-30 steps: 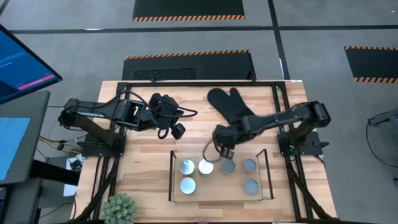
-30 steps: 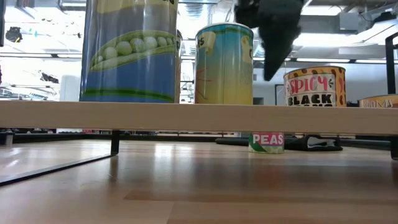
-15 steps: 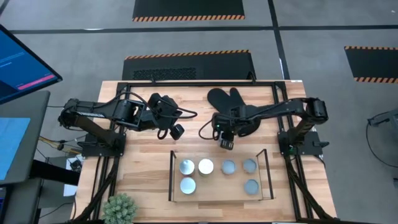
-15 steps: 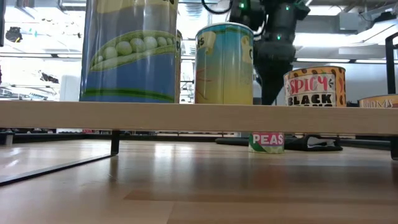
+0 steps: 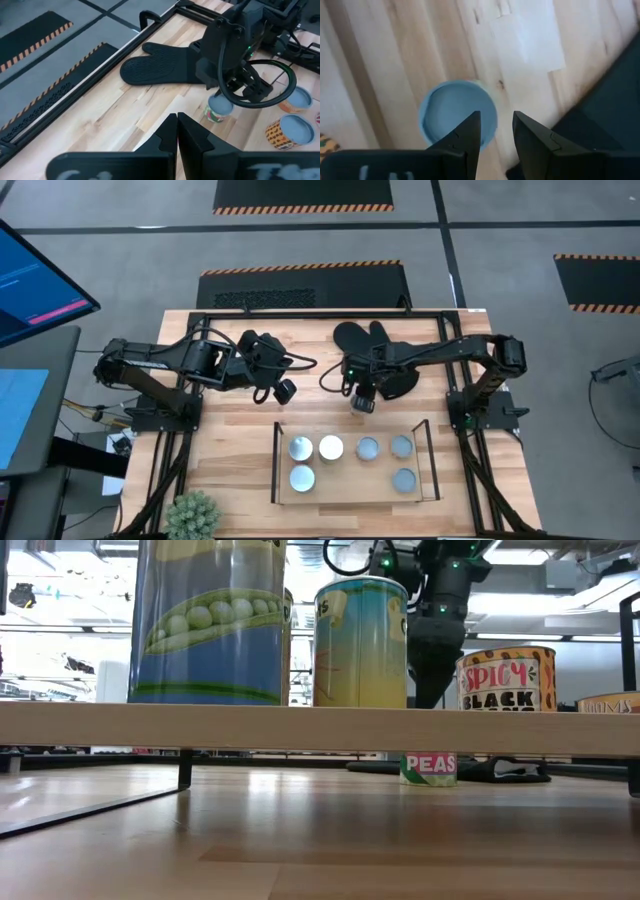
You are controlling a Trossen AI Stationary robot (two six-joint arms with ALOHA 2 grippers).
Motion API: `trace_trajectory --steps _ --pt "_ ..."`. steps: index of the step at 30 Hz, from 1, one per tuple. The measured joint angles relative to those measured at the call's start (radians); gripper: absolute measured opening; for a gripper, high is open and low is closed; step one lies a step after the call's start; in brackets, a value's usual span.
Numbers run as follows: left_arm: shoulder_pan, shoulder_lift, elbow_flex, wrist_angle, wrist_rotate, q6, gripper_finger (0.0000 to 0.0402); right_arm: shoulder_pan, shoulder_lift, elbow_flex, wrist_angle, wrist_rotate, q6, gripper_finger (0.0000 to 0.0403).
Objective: Pick and place cans onto a shelf
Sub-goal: Put the canned peas on the shelf
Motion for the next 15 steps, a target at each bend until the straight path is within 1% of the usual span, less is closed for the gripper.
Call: trace_trajectory --steps 5,11,15 --pt "0.0 0.0 0.0 -0.001 0.0 0.0 0.0 0.005 0.0 -0.059 0.09 -0.006 0.0 0.0135" --pt "0.0 0.0 0.0 -0.001 0.0 0.0 0.0 0.003 0.001 -0.124 0.146 0.008 0.001 0.0134" --pt "0.0 0.0 0.0 -0.001 0.0 -0.002 0.0 0.004 -0.002 -0.137 0.164 0.008 0.018 0.0134"
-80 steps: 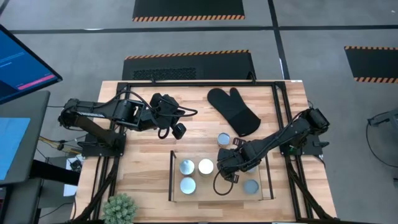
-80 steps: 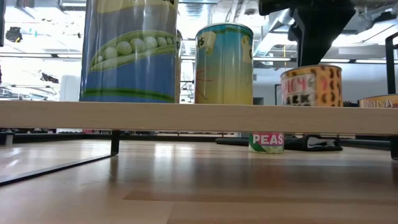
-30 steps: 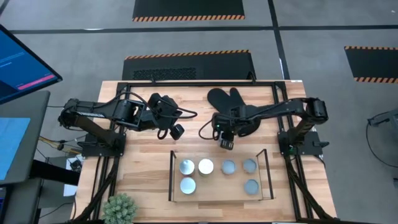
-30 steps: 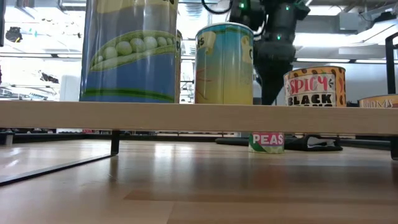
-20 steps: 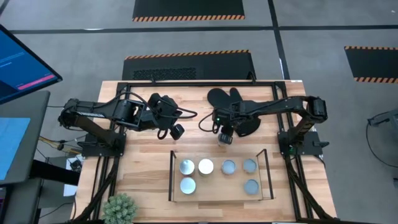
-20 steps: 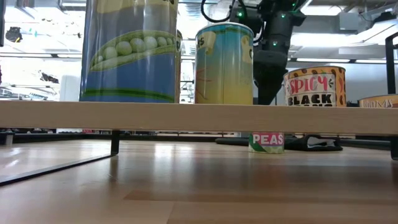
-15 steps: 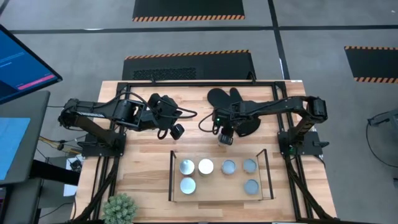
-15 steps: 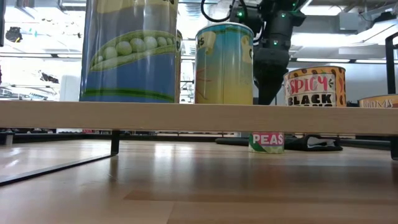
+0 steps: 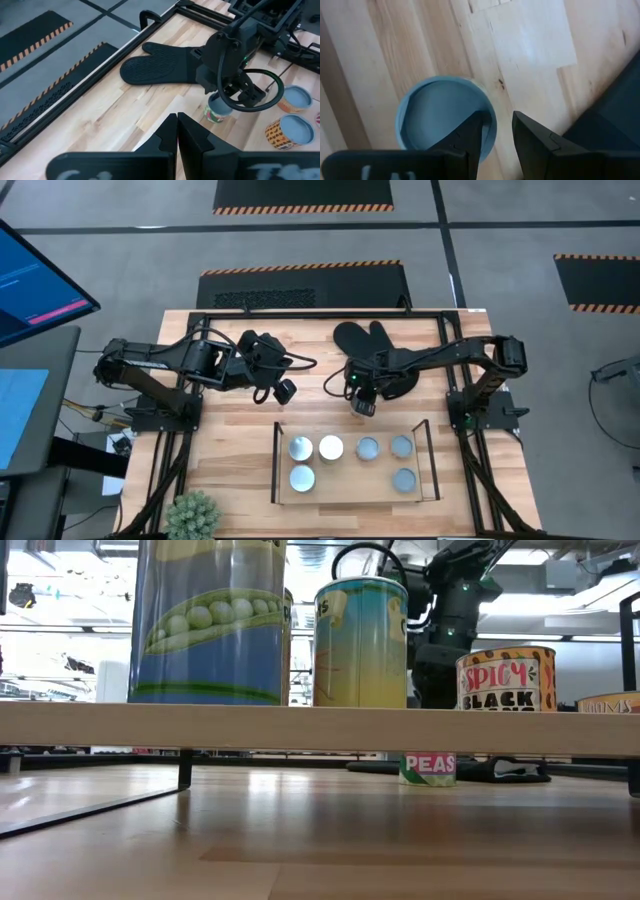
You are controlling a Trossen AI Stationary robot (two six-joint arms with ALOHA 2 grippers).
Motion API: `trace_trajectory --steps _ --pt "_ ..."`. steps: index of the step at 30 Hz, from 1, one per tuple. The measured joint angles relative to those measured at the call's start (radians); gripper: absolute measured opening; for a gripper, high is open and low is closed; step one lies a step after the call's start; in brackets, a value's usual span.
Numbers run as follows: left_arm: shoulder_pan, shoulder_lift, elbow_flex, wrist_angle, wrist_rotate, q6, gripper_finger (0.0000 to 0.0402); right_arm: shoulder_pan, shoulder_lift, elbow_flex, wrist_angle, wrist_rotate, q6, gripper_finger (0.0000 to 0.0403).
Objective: Pick and place cans onto a shelf
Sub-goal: Put the canned peas on the shelf
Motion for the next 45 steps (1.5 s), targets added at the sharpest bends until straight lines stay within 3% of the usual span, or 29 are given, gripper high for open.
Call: trace_trajectory --steps 13,16,20,28,37,45 --pt "0.0 0.0 0.0 0.0 0.0 -0.017 0.0 0.022 0.002 -0.002 0.046 -0.027 0.108 0.0114" --pt "0.0 0.0 0.0 0.0 0.0 -0.017 0.0 0.024 0.003 -0.002 0.051 -0.03 0.165 0.0087" --pt "0.0 0.0 0.0 0.0 0.0 -0.016 0.0 0.025 0.003 -0.002 0.08 -0.03 0.216 0.0019" --pt "0.0 0.0 0.0 -0.01 0.002 -0.015 0.0 0.065 -0.038 0.043 0.07 -0.012 0.228 0.0006" --pt "0.0 0.001 0.0 -0.031 0.003 -0.033 0.0 0.217 -0.273 0.13 -0.213 0.178 0.334 0.0004" --pt "0.0 0.001 0.0 -0.03 0.003 -0.034 0.0 0.483 -0.401 0.131 -0.169 0.312 0.394 0.0004"
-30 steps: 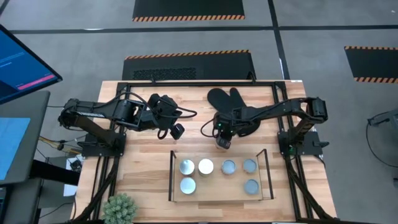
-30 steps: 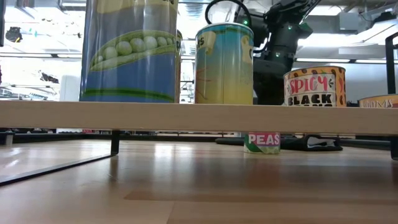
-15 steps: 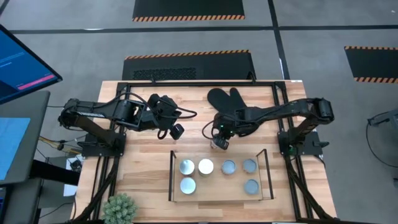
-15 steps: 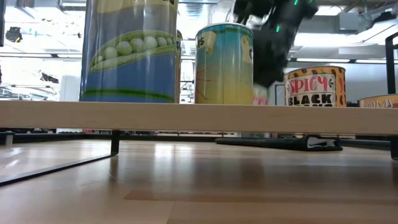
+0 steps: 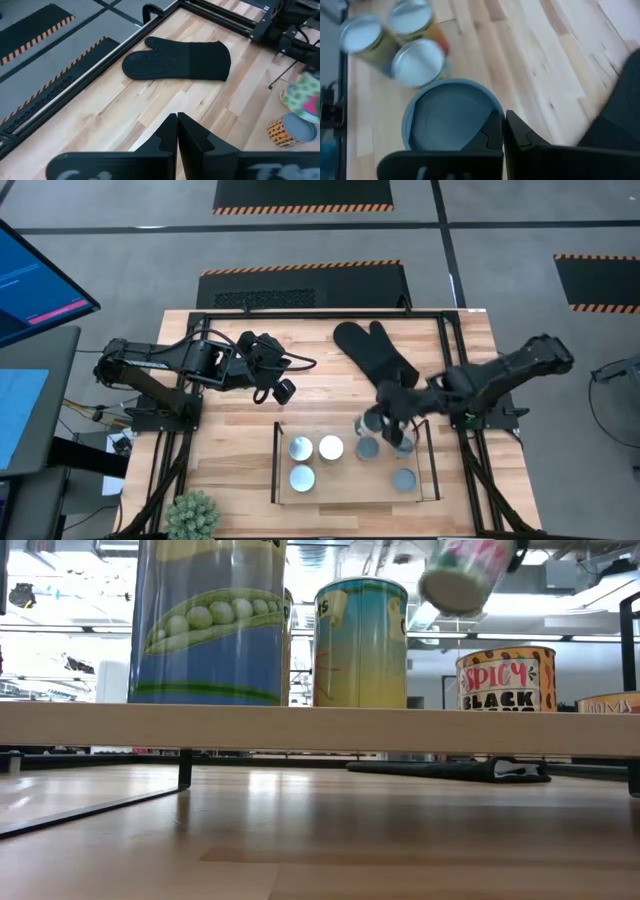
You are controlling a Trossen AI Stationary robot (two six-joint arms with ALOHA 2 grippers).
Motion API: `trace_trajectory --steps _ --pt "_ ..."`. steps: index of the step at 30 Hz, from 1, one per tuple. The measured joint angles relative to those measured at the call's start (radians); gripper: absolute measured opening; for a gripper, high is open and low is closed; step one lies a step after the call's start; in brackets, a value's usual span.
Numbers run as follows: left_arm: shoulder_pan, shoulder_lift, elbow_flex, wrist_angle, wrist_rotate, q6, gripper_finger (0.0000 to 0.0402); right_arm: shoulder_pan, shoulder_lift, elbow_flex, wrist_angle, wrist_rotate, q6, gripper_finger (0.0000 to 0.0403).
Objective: Pick and place cans onto a shelf
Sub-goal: Put the canned peas on the shelf
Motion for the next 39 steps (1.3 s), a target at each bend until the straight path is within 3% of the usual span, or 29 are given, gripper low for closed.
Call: trace_trajectory --steps 6,12,19,29,39 --pt "0.0 0.0 0.0 0.0 0.0 0.001 0.0 0.163 0.049 0.005 0.027 0.109 0.072 0.0004" --pt "0.0 0.0 0.0 -0.001 0.0 0.006 0.0 0.262 0.197 0.134 -0.004 0.163 0.09 0.0004" --pt "0.0 0.0 0.0 0.0 0.001 0.006 0.0 0.299 0.379 0.294 -0.198 0.142 0.125 0.0004" --pt "0.0 0.0 0.0 -0.002 0.052 0.007 0.0 0.33 0.591 0.385 -0.255 -0.004 0.346 0.0004" --pt "0.0 0.0 0.0 0.0 0.051 0.007 0.0 0.355 0.615 0.42 -0.321 -0.007 0.486 0.0004"
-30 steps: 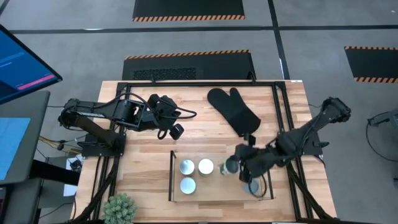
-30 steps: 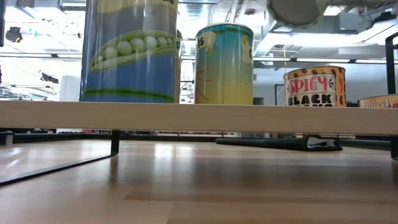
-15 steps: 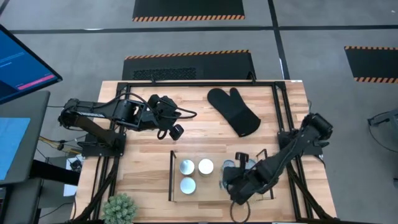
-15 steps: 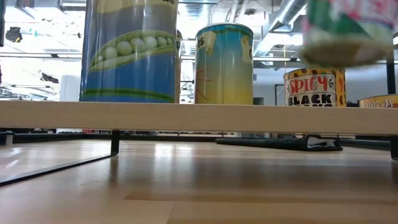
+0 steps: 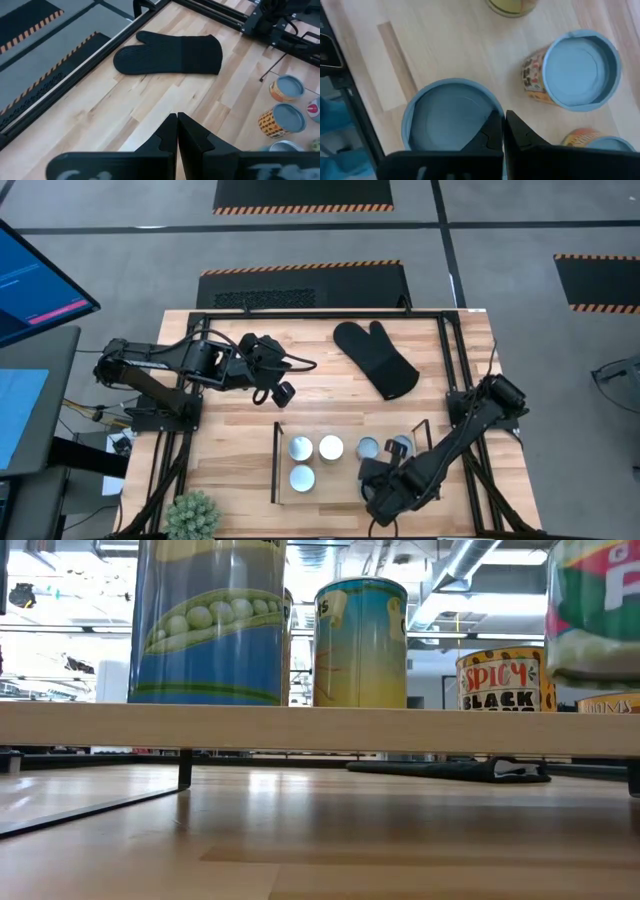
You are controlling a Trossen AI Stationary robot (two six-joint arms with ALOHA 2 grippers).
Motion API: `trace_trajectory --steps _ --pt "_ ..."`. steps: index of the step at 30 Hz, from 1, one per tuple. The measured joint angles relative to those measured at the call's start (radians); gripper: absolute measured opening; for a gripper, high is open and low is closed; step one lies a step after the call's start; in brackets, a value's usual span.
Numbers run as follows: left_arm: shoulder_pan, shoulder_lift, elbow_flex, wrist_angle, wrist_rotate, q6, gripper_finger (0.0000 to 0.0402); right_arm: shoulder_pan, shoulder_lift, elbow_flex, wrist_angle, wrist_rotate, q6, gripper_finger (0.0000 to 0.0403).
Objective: Pick and place cans onto a shelf
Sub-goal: Put the canned peas on the shelf, then return to Home Position
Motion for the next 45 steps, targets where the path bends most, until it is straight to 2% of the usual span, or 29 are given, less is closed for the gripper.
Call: trace_trajectory --steps 28,38,45 --pt "0.0 0.0 0.0 0.0 -0.002 0.0 0.0 -0.037 0.002 -0.027 0.024 -0.038 0.028 0.0006" --pt "0.0 0.0 0.0 0.0 -0.002 0.0 0.0 -0.045 0.002 -0.027 0.001 -0.057 0.063 0.0079" --pt "0.0 0.0 0.0 0.0 -0.002 0.0 0.0 -0.053 0.002 -0.027 0.002 -0.054 0.063 0.0112"
